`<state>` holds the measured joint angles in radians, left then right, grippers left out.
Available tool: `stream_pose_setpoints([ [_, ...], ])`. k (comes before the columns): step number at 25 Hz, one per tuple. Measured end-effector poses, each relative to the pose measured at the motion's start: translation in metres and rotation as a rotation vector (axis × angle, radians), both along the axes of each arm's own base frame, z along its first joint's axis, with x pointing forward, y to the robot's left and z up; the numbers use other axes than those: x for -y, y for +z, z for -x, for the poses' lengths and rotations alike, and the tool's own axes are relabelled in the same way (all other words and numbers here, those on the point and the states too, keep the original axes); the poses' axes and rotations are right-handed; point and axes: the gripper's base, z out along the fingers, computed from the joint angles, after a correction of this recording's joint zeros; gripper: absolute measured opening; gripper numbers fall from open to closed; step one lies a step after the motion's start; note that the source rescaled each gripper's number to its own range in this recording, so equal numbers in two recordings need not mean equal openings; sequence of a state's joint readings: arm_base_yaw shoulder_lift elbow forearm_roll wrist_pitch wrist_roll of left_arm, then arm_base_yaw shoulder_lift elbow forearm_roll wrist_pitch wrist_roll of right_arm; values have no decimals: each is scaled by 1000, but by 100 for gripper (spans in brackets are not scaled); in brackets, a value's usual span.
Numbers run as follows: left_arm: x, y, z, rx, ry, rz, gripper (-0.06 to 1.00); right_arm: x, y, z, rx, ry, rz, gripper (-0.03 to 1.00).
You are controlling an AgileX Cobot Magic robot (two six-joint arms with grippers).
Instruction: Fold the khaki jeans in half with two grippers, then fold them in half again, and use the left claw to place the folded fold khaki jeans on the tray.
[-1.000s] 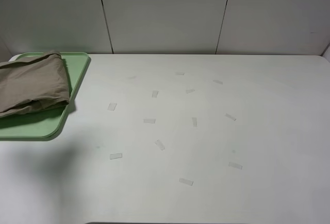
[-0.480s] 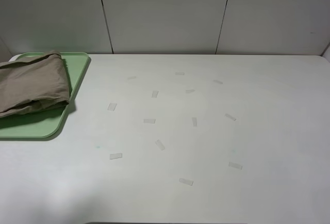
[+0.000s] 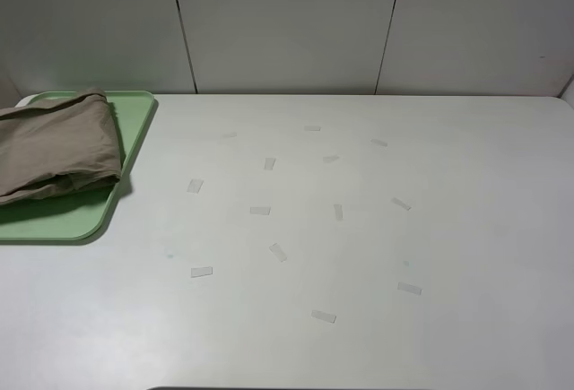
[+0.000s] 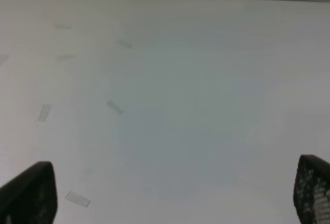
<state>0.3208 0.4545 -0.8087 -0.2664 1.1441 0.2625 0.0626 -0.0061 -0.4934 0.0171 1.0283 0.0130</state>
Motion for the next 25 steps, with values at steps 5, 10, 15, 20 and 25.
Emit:
stream_pose_setpoints([
  [5,11,1,30,112,-8,-22,98,0,0,0,0,0,0,100],
  [10,19,-1,52,210,-32,-84,100,0,0,0,0,0,0,100],
  [15,24,-2,65,275,-49,-102,100,0,0,0,0,0,0,100],
  [20,28,-10,87,365,-114,-121,100,0,0,0,0,0,0,100],
  [25,21,-26,91,346,-125,-67,100,0,0,0,0,0,0,100],
])
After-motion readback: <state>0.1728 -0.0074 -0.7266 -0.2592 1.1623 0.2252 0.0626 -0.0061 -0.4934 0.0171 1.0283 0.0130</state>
